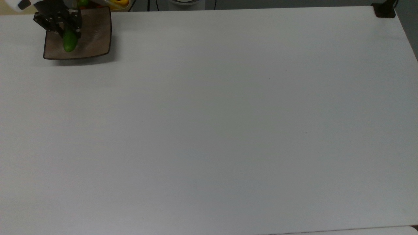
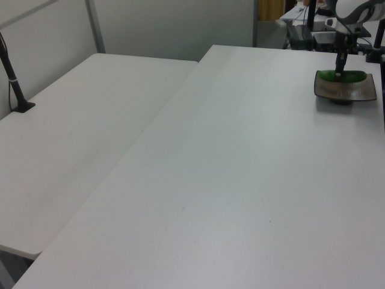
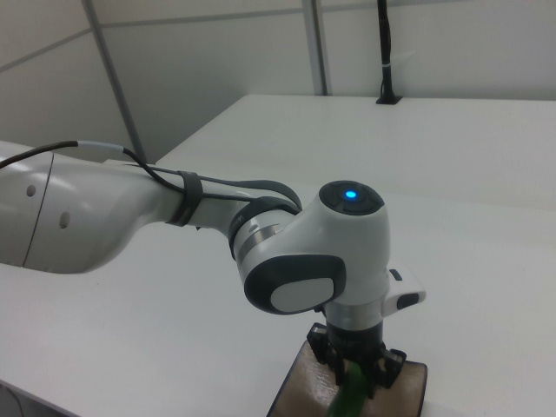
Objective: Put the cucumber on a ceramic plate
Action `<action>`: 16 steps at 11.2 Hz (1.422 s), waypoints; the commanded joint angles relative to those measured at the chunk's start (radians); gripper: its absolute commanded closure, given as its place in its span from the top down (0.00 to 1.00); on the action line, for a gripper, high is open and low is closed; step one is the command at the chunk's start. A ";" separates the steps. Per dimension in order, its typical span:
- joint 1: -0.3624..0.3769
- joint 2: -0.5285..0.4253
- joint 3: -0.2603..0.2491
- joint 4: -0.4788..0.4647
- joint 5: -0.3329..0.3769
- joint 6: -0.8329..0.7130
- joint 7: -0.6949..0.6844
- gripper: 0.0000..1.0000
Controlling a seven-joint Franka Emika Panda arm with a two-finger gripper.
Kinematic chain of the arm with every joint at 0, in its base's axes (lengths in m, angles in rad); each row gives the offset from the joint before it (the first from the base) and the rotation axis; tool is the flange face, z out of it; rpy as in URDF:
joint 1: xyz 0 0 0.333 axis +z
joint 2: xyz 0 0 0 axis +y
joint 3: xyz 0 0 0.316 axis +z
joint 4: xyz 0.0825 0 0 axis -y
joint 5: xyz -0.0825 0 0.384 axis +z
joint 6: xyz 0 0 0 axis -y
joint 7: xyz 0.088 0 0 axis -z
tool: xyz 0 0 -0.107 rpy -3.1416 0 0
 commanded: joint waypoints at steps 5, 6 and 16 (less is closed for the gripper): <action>0.014 -0.018 0.004 0.050 0.017 -0.080 0.058 1.00; 0.014 -0.018 0.021 0.107 0.043 -0.145 0.102 1.00; 0.049 -0.152 0.259 0.477 0.111 -0.750 0.588 1.00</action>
